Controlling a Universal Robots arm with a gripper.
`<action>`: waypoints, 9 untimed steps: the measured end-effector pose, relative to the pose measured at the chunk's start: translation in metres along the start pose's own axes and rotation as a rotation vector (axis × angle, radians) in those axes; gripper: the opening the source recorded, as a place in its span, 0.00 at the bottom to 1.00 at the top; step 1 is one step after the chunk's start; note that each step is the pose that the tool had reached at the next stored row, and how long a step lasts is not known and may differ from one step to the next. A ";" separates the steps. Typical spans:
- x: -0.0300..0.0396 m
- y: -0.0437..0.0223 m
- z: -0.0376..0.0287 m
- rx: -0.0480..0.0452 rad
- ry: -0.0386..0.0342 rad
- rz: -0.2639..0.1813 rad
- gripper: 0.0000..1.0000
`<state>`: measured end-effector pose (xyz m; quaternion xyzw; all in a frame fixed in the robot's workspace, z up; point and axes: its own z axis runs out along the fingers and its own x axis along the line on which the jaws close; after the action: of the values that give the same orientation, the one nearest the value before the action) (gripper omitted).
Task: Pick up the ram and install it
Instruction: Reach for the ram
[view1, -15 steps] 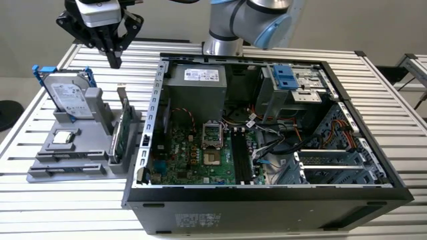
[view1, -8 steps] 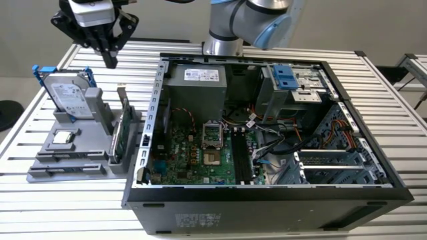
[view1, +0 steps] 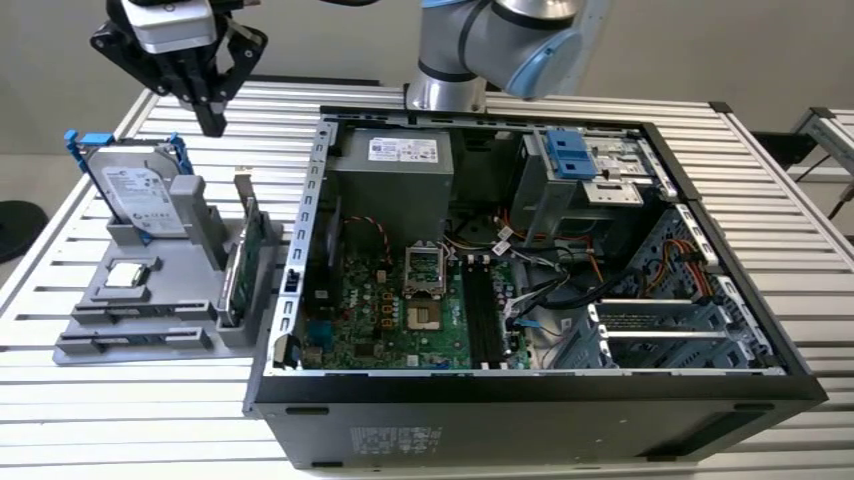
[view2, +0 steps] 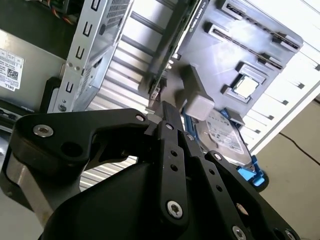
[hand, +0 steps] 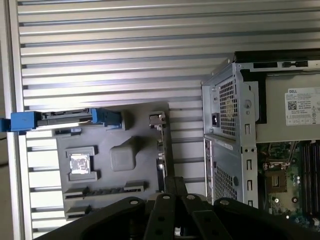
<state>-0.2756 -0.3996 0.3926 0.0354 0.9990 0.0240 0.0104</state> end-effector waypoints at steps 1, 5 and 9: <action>0.0010 -0.0001 0.0000 0.0000 0.0000 0.000 0.00; 0.0046 -0.0003 -0.0001 0.0000 0.0000 0.000 0.00; 0.0082 -0.0006 -0.0002 -0.0001 0.0000 0.000 0.00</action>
<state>-0.2838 -0.3996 0.3926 0.0354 0.9990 0.0240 0.0104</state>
